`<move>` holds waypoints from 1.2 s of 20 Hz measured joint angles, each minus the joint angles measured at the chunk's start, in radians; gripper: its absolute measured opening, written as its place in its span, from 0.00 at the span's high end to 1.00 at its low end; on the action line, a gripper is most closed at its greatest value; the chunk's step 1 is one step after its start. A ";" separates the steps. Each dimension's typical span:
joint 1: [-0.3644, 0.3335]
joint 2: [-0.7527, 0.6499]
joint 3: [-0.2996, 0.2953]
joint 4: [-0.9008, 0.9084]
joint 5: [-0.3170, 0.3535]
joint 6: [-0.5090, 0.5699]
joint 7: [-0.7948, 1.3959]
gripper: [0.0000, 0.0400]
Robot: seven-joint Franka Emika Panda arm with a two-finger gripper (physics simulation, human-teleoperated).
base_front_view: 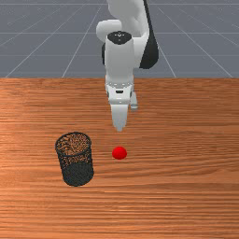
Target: Put the ball into the container
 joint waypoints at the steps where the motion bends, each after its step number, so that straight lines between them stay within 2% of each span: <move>1: 0.000 0.000 0.000 0.000 0.000 0.000 0.000 0.39; 2: 0.000 0.000 0.000 0.000 0.000 0.000 0.000 0.63; 3: 0.000 0.000 0.000 0.000 0.000 0.000 0.000 0.78; 4: 0.000 0.000 0.000 0.000 0.000 0.000 0.000 0.86; 6: 0.000 0.008 0.000 0.007 0.000 -0.005 0.000 0.95; 10: 0.000 0.062 0.000 0.007 0.000 0.050 0.000 0.99; 11: 0.006 0.077 -0.006 0.000 -0.011 0.082 0.010 0.60; 12: 0.007 0.097 -0.007 0.000 -0.011 0.101 0.011 0.37; 13: 0.010 0.115 -0.010 0.001 -0.015 0.118 0.015 0.22; 14: 0.013 0.130 -0.013 0.002 -0.020 0.130 0.020 0.14; 16: 0.003 0.163 -0.002 0.026 -0.004 0.113 0.003 0.05; 17: 0.003 0.177 -0.002 0.023 -0.004 0.137 0.003 0.03; 21: 0.003 0.329 -0.002 0.099 -0.005 0.206 0.003 0.00; 24: 0.002 0.404 -0.002 0.220 -0.007 0.270 0.004 0.00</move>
